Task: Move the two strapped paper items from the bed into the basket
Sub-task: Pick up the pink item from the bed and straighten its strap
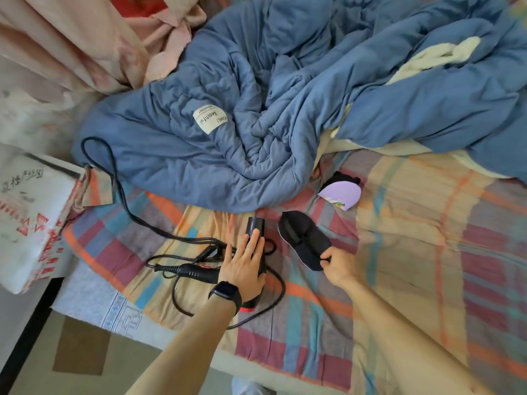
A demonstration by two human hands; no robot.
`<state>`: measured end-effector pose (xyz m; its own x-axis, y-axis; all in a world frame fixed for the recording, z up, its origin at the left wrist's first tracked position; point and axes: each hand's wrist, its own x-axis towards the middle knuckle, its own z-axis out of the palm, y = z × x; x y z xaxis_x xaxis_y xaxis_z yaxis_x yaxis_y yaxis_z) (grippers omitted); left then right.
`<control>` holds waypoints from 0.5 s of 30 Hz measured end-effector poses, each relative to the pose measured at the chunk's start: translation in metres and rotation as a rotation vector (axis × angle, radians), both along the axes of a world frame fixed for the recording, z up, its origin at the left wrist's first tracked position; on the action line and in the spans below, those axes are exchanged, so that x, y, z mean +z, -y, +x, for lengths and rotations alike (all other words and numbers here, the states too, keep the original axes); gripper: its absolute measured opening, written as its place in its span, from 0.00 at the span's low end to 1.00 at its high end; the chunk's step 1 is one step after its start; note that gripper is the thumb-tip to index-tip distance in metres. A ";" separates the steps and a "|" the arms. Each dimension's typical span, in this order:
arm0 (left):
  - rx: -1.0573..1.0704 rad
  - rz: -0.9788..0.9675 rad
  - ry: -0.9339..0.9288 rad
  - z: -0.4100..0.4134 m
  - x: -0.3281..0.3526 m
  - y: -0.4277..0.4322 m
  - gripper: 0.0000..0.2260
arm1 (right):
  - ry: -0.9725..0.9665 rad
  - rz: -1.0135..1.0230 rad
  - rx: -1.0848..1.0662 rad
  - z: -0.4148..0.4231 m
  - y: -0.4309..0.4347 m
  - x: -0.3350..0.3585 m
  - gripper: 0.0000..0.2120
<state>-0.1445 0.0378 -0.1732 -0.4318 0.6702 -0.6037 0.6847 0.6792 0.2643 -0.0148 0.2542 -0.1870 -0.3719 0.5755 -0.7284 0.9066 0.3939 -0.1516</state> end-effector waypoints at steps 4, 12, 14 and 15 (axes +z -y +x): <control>0.079 0.026 0.073 0.010 0.030 0.000 0.37 | -0.195 -0.359 -0.686 0.018 0.027 0.038 0.09; 0.370 0.359 0.385 0.071 0.138 -0.001 0.21 | -0.438 -0.858 -1.208 0.080 0.072 0.161 0.06; 0.428 0.442 0.327 0.089 0.163 0.000 0.10 | -0.469 -0.905 -1.273 0.100 0.079 0.181 0.06; 0.443 0.474 0.286 0.098 0.175 0.002 0.07 | -0.482 -0.922 -1.274 0.110 0.081 0.191 0.06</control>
